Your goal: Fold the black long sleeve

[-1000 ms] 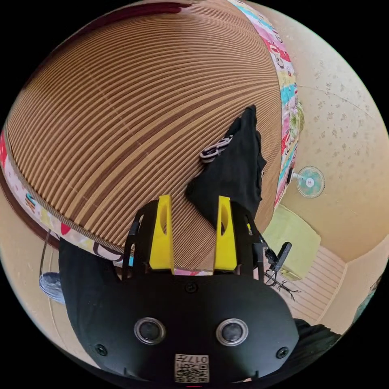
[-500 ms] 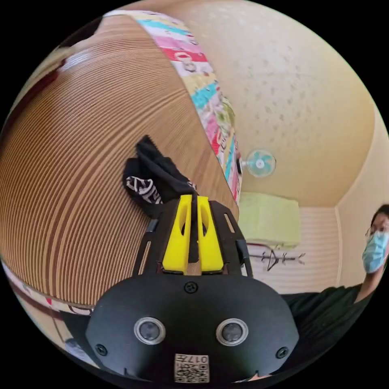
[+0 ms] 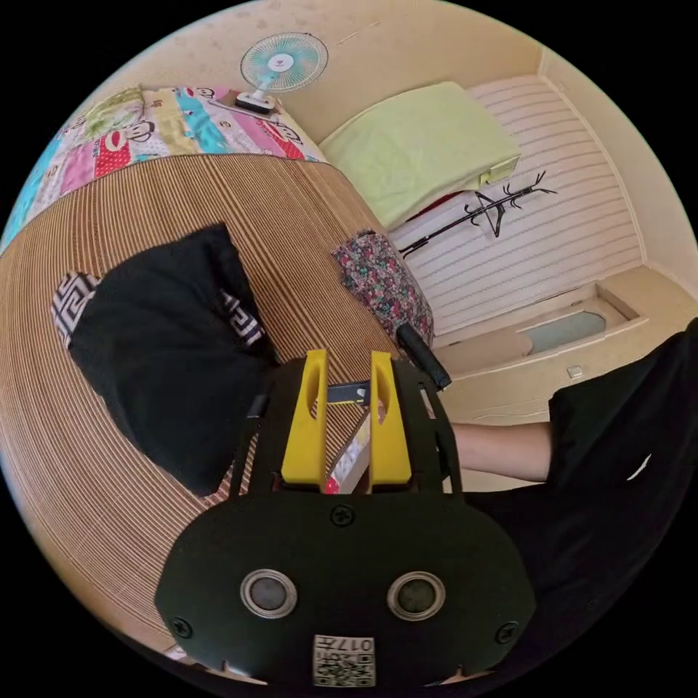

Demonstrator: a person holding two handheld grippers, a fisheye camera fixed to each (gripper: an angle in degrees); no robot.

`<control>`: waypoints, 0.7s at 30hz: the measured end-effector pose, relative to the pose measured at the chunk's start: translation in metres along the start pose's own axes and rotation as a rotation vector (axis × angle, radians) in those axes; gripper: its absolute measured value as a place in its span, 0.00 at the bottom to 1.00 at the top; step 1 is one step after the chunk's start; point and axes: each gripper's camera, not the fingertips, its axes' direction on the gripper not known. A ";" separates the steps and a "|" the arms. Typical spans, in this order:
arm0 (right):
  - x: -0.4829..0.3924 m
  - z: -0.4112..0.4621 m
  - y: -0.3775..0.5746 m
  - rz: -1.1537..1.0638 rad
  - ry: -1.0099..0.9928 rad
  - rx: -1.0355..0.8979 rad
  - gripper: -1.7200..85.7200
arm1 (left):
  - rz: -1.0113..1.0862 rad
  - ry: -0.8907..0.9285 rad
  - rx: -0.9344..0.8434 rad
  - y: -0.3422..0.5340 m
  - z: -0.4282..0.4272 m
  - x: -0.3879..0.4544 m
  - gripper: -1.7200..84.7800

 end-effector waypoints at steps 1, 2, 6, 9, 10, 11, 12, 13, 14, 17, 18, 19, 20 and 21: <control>0.012 0.001 0.001 0.013 -0.024 -0.028 0.08 | -0.063 -0.020 0.048 0.013 -0.010 -0.008 0.13; 0.017 0.002 0.002 0.022 -0.039 -0.041 0.09 | -0.158 -0.064 0.095 0.029 -0.020 -0.022 0.14; 0.043 0.012 0.004 0.063 -0.227 -0.085 0.14 | -0.530 -0.261 0.061 0.076 -0.028 -0.090 0.18; 0.050 0.025 0.004 0.086 -0.429 -0.103 0.18 | -0.684 -0.144 -0.080 0.107 0.005 -0.146 0.19; 0.054 0.033 0.003 0.105 -0.514 -0.114 0.20 | -0.697 -0.085 -0.118 0.115 0.019 -0.160 0.17; 0.055 0.037 0.003 0.119 -0.554 -0.119 0.21 | -0.737 -0.078 -0.095 0.122 0.019 -0.168 0.16; 0.059 0.043 0.003 0.147 -0.631 -0.117 0.23 | -0.761 -0.067 -0.090 0.125 0.018 -0.171 0.15; 0.063 0.049 0.004 0.169 -0.704 -0.108 0.24 | -0.793 -0.051 -0.089 0.129 0.015 -0.174 0.13; 0.065 0.053 0.005 0.179 -0.735 -0.104 0.25 | -0.746 -0.001 -0.085 0.131 0.012 -0.171 0.11; 0.070 0.072 0.004 0.220 -0.850 -0.106 0.29 | -0.643 0.248 -0.050 0.136 0.005 -0.152 0.07; 0.070 0.081 0.002 0.237 -0.906 -0.105 0.30 | -0.622 0.277 -0.045 0.137 0.002 -0.145 0.06; 0.068 0.090 0.000 0.251 -0.972 -0.100 0.31 | -0.582 0.317 -0.043 0.138 -0.003 -0.131 0.06; 0.067 0.095 -0.002 0.257 -1.009 -0.096 0.31 | -0.544 0.351 -0.047 0.139 -0.008 -0.116 0.06; 0.062 0.102 -0.007 0.262 -1.094 -0.085 0.30 | -0.525 0.370 -0.049 0.139 -0.011 -0.109 0.06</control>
